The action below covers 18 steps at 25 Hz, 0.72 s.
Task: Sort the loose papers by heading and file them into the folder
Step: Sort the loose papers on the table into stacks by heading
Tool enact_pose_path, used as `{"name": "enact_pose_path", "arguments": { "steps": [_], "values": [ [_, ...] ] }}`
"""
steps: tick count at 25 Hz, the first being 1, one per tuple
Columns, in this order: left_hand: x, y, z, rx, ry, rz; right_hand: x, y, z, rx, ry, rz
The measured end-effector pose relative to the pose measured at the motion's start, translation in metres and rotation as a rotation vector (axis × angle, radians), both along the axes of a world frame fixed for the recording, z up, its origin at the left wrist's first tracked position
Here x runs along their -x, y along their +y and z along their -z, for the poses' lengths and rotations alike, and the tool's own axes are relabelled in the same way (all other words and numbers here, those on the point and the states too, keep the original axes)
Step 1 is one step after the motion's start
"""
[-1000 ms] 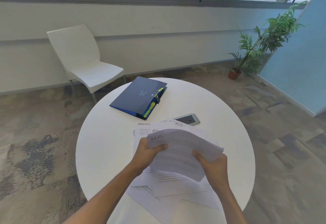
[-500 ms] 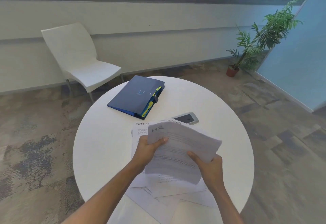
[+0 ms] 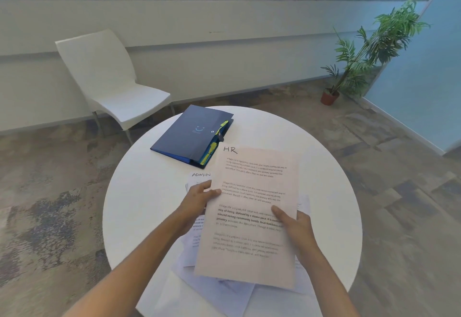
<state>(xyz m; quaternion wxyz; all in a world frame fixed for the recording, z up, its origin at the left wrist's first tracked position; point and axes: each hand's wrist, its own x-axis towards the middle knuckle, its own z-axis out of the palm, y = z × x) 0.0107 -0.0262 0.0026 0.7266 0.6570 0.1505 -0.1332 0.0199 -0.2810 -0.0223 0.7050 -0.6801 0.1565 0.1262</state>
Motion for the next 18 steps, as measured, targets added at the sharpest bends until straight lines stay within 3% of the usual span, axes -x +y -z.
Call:
{"name": "enact_pose_path", "arguments": {
  "steps": [7, 18],
  "values": [
    [0.008, -0.007, -0.001, 0.040, -0.136, -0.205, -0.002, -0.002, -0.003, -0.058, 0.003, 0.059],
    [0.011, 0.004, -0.021, 0.068, -0.181, -0.263, -0.004, -0.020, -0.006, -0.276, 0.126, -0.031]
  ]
}}
